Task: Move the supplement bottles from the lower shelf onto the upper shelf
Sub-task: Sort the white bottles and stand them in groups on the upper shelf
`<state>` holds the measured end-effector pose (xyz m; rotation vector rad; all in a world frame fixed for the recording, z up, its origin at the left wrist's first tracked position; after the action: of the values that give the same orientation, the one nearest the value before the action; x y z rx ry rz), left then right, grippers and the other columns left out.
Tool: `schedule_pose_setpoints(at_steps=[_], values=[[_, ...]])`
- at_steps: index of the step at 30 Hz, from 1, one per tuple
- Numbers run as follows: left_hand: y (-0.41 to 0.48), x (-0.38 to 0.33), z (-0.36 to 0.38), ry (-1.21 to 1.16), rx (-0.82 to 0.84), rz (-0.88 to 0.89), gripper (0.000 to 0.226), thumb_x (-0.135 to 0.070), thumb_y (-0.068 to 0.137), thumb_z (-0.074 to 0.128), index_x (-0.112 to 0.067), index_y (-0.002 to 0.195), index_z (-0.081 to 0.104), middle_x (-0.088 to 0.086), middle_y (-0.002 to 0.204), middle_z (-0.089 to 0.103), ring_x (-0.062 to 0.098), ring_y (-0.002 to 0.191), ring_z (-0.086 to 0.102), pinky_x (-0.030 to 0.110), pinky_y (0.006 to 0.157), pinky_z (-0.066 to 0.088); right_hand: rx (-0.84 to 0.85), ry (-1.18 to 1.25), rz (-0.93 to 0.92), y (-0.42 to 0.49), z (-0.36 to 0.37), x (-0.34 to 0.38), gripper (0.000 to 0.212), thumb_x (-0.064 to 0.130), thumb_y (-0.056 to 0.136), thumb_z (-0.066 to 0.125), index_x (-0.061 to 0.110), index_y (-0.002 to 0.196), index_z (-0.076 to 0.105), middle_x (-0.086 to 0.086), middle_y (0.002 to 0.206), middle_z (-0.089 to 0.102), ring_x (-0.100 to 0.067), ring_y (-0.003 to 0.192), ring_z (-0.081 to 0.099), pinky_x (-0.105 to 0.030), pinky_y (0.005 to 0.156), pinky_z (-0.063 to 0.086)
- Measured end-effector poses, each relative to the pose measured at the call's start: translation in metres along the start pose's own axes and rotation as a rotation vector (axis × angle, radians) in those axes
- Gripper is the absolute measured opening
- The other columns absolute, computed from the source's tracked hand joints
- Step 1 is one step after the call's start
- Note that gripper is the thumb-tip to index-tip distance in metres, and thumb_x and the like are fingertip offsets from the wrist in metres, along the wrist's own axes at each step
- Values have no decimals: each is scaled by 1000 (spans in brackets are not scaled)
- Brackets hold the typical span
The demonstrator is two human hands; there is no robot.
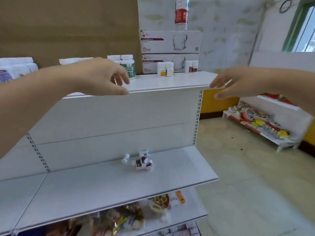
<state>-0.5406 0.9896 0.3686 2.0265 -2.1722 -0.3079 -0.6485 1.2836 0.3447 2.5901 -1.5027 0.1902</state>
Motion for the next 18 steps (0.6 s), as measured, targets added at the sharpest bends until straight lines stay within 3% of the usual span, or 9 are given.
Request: schedule_pose_setpoints(at_steps=[8,15,18], values=[[-86,12,48,-14,100,55,27,-38,86,68,-25,110,66,-12,91,64,7,84,62,29,75,49,120,-60,-22,-50,84,32,44,41,90,63,28,131,54,5,124,62,-17,112,57,-33,101,43],[-109,60,169,53,394,-93,40,-46,93,57,-27,129,56,-8,120,60,13,107,57,27,89,45,329,-150,-145,-17,189,44,43,54,90,54,35,129,50,16,114,59,-10,103,57,-32,92,49],[-102,88,224,22,426,-184,41,-43,93,58,-26,130,55,-4,125,60,17,110,58,31,92,46,428,-97,-162,13,236,52,44,50,92,56,32,131,50,10,119,59,-11,100,55,-26,89,43]])
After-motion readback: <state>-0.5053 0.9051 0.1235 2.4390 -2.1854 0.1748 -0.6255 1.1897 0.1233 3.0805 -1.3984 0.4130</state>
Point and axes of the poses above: each hand's wrist, its own y-axis towards the middle knuckle, its own z-axis out of the palm, x = y × z, the point moved 6 cm from there along y, towards the middle knuckle
